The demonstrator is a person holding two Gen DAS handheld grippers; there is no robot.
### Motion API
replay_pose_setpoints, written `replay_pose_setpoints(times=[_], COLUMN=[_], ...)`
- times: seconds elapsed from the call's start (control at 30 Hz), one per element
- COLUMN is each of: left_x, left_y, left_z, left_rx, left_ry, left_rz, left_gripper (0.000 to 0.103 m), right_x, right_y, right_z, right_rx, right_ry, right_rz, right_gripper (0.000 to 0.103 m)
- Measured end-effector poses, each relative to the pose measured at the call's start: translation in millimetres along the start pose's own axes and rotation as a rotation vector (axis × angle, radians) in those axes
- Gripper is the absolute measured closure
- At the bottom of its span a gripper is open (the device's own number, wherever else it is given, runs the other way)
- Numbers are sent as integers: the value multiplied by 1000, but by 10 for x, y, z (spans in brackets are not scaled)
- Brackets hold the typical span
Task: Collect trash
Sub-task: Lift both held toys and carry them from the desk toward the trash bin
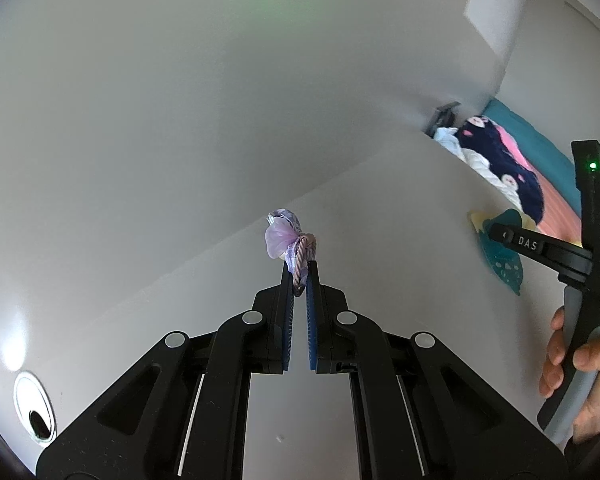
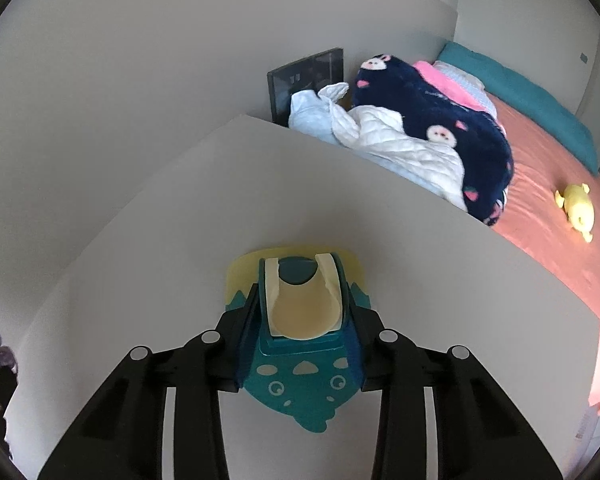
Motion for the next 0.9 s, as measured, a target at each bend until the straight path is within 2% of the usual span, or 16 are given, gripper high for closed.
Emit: replay_pose_setpoints(times=[0.13, 0.37, 0.6, 0.9], left_x=[-257, -980, -1868, -3045], left_y=[-58, -357, -780, -1470], left_z=[-204, -775, -1303, -1725], left_rx=[-9, -24, -33, -20], left_ry=[-17, -86, -175, -295], left_rz=[28, 95, 188, 338], left_gripper=[98, 98, 98, 98], right_x=[-192, -890, -1822, -2912], right_y=[-122, -496, -923, -1579], right_z=[-403, -1294, -1974, -2463], right_rx=[-15, -29, -49, -63], right_ry=[39, 86, 72, 23], right_rz=[16, 87, 184, 272], right_gripper=[65, 65, 65, 65])
Point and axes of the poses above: each gripper's, at about its wrist camera, not at the fingertips, and z roughly the way its jaws point, x to its left, y to its top, the point moved 5 cm from there along z, roughly the way its jaws point, and after that the axes turned 11 degrees about z, right-handed, at the moved point
